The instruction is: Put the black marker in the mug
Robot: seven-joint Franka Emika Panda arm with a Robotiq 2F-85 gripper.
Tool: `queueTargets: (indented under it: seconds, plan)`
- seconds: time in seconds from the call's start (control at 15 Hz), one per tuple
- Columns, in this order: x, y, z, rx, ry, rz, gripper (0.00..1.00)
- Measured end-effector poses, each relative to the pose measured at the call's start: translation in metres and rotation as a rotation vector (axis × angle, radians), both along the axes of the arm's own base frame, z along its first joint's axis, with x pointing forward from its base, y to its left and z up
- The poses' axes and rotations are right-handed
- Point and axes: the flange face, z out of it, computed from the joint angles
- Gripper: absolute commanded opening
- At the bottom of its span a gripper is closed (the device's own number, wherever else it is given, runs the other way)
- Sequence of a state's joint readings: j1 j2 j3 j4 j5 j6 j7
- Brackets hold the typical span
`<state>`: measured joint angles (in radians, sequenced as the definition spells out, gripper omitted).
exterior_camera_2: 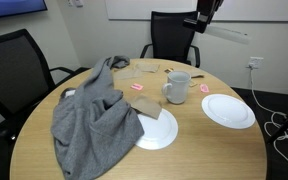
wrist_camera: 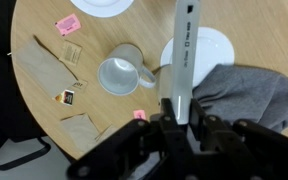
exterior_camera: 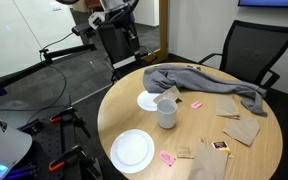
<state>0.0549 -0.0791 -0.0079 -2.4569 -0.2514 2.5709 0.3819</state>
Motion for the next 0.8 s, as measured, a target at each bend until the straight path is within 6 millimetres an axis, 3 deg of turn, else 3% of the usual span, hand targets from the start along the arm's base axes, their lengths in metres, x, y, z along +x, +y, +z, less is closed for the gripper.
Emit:
queueTargets:
  seconds: [0.47, 0.8]
  plan:
    - [0.0050, -0.0083, 0.0030, -0.130, -0.197, -0.227, 0.05]
    - [0.0012, -0.0024, -0.0056, -0.199, -0.328, -0.365, 0.05]
